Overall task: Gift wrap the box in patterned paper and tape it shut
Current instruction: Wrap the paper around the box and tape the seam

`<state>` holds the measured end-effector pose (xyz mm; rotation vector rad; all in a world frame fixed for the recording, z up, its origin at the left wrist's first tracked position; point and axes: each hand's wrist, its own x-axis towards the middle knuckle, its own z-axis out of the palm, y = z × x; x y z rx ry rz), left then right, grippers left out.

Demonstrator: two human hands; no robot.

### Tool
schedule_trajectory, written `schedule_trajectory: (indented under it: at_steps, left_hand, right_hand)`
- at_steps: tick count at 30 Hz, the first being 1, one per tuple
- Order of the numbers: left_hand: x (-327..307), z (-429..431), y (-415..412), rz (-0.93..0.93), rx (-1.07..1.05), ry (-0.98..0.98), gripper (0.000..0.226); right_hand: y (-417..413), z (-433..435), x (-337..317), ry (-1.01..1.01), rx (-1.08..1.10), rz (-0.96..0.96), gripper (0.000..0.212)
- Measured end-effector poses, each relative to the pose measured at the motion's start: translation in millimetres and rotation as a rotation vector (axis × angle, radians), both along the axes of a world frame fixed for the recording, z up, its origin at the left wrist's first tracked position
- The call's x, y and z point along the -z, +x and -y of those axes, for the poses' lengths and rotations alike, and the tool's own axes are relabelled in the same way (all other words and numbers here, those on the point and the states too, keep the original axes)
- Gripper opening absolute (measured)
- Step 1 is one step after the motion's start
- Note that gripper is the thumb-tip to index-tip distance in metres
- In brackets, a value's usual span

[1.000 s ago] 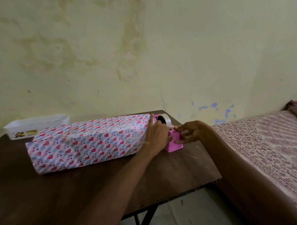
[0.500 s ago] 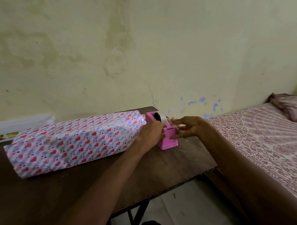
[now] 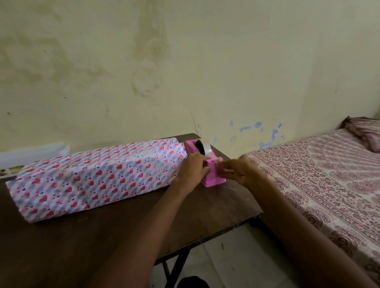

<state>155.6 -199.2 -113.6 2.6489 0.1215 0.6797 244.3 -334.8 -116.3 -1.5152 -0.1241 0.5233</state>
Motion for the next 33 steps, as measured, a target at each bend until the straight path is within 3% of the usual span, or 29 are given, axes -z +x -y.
schedule_trajectory:
  at_steps: [3, 6, 8, 12, 15, 19, 22, 24, 28, 30, 33]
  left_hand:
    - [1, -1, 1, 0.010, -0.011, -0.006, 0.029]
    - [2, 0, 0, 0.011, -0.016, -0.017, 0.032]
    - [3, -1, 0, 0.014, -0.013, -0.020, 0.035]
    - [1, 0, 1, -0.010, -0.013, 0.001, 0.034]
    - [-5, 1, -1, -0.072, -0.014, -0.031, 0.030]
    - [-20, -10, -19, 0.049, 0.014, -0.405, 0.019]
    - [-34, -19, -42, 0.039, 0.113, -0.700, 0.018]
    - [-41, -27, -54, 0.079, 0.089, -0.637, 0.016]
    - [-54, -73, -79, 0.289, -0.139, -0.141, 0.013]
    - [-59, -107, -88, 0.195, -0.223, -0.023, 0.022]
    - [-72, -156, -100, -0.094, -0.225, -0.061, 0.035]
  right_hand:
    - [2, -4, 8, -0.097, 0.014, 0.103, 0.020]
    - [3, -2, 13, -0.400, 0.066, 0.348, 0.017]
    - [2, 3, 21, -0.497, 0.079, 0.438, 0.016]
    - [-11, 15, 25, -0.402, 0.071, 0.431, 0.015]
    - [-26, 20, 7, -0.207, 0.037, 0.459, 0.012]
    - [-46, 22, -10, 0.034, -0.095, 0.453, 0.009]
    - [-57, 13, -12, 0.099, -0.140, 0.438, 0.010]
    - [-65, 4, -13, 0.137, -0.134, 0.440, 0.011]
    - [-87, -28, -17, 0.241, -0.148, 0.432, 0.013]
    - [-97, -46, -17, 0.288, -0.155, 0.417, 0.015]
    - [-111, -72, -18, 0.322, -0.181, 0.420, 0.018]
